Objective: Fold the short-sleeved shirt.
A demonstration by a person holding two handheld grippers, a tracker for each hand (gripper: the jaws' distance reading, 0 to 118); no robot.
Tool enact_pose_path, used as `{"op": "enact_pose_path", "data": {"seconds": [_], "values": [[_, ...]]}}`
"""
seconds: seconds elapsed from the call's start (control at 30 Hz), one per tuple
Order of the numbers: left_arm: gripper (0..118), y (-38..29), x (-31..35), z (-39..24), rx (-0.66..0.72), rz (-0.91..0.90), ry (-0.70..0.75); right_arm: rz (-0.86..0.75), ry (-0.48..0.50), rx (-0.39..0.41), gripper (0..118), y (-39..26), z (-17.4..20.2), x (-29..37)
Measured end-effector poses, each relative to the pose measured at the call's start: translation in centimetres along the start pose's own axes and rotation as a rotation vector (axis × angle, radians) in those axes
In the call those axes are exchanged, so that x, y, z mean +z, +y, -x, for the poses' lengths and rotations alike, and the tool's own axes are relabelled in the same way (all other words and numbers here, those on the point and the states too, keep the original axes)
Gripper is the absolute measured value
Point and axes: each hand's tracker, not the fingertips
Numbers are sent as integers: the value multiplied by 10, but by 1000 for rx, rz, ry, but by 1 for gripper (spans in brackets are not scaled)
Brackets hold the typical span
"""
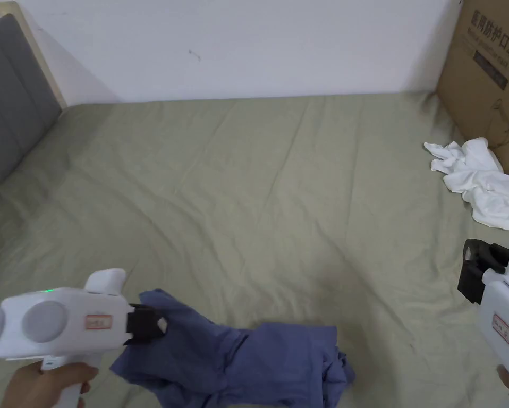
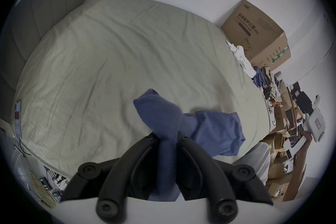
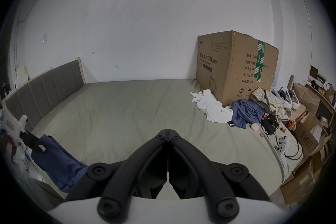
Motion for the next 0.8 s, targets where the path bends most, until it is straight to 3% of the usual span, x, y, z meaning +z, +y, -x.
{"op": "enact_pose_path", "data": {"seconds": [0.27,0.53,0.67,0.73,0.77,0.8], "values": [[20,3,-51,-104,-123,90,-136,-12,-13,-14,3,0,-14,6],[20,-19,-137,-190,-239,199,-115,-6,-50,-28,3,-7,-32,15],[21,-38,-171,-216,-328,246,-19,5,-67,-31,3,-10,-39,17],[33,-44,-178,-223,-328,237,-7,8,-75,-32,3,-11,-42,18],[47,-46,-175,-223,-323,217,-9,9,-76,-33,3,-12,-43,18],[73,-45,-173,-223,-312,210,-32,10,-79,-33,3,-12,-43,18]]}}
